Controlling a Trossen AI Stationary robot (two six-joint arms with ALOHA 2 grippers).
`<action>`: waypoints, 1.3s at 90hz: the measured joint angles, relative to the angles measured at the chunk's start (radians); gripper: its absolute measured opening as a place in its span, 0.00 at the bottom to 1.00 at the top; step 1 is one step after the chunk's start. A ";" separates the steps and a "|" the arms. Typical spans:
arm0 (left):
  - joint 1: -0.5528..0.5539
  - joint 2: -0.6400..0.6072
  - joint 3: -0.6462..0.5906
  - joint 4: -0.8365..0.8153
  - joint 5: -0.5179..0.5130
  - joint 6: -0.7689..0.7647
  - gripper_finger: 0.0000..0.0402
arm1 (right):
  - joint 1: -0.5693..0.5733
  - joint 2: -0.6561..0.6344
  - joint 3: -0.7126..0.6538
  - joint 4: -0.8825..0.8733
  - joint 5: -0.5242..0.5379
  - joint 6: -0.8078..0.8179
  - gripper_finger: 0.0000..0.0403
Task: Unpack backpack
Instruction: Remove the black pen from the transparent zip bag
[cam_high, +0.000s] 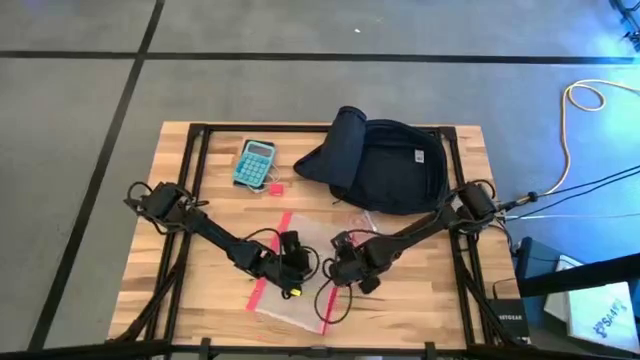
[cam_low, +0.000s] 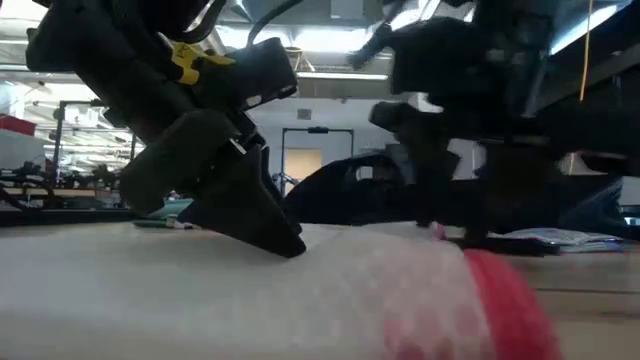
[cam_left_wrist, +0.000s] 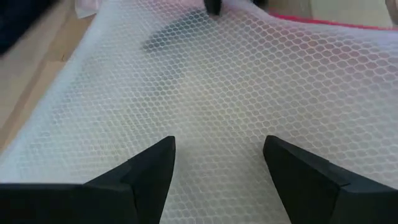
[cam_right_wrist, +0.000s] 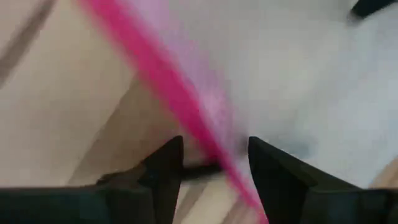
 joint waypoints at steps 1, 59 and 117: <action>0.000 0.000 0.000 0.001 0.000 0.001 0.59 | 0.001 0.000 0.000 -0.005 0.000 -0.002 0.41; 0.000 0.000 -0.001 0.004 -0.002 0.006 0.59 | 0.002 -0.073 -0.171 0.099 0.008 0.410 0.41; 0.000 0.001 -0.003 0.017 -0.010 0.002 0.59 | 0.001 -0.187 -0.318 0.258 0.023 0.592 0.11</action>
